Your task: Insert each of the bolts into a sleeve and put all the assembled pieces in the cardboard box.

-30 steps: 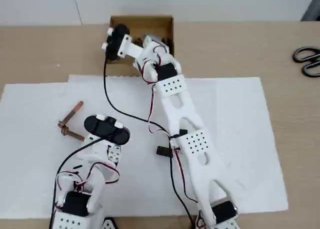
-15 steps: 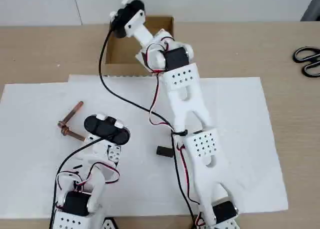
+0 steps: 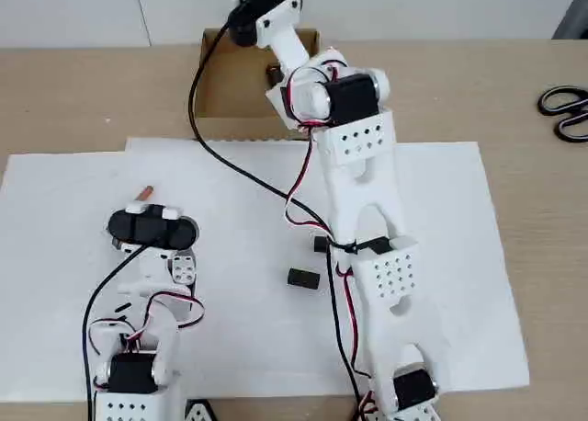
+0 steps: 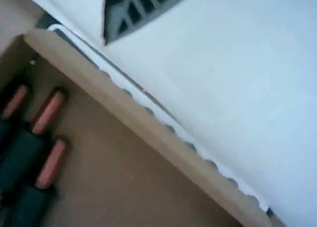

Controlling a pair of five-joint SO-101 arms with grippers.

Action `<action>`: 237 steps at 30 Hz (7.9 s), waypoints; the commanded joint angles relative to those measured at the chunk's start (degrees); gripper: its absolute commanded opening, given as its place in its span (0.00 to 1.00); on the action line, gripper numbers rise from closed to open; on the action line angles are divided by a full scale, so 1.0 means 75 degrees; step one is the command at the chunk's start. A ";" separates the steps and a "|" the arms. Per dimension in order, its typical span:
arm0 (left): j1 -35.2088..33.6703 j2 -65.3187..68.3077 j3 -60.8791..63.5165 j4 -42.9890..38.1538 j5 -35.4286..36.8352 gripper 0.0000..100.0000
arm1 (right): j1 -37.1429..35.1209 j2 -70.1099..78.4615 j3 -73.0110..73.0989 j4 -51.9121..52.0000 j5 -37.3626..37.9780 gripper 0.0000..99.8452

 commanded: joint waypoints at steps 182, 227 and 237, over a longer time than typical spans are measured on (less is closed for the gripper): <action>-0.2567 0.8733 -0.8445 0.4044 0.2966 0.01 | 0.3616 -1.2677 1.6129 -0.0170 -0.0727 0.01; -0.1911 1.3245 -0.9887 0.3997 0.7408 0.14 | 0.3640 -1.2864 1.6164 -0.0217 -0.1160 0.01; -0.2016 1.3327 -0.9864 0.3821 0.7596 0.14 | 0.3616 -1.2864 1.6164 -0.0217 -0.1160 0.01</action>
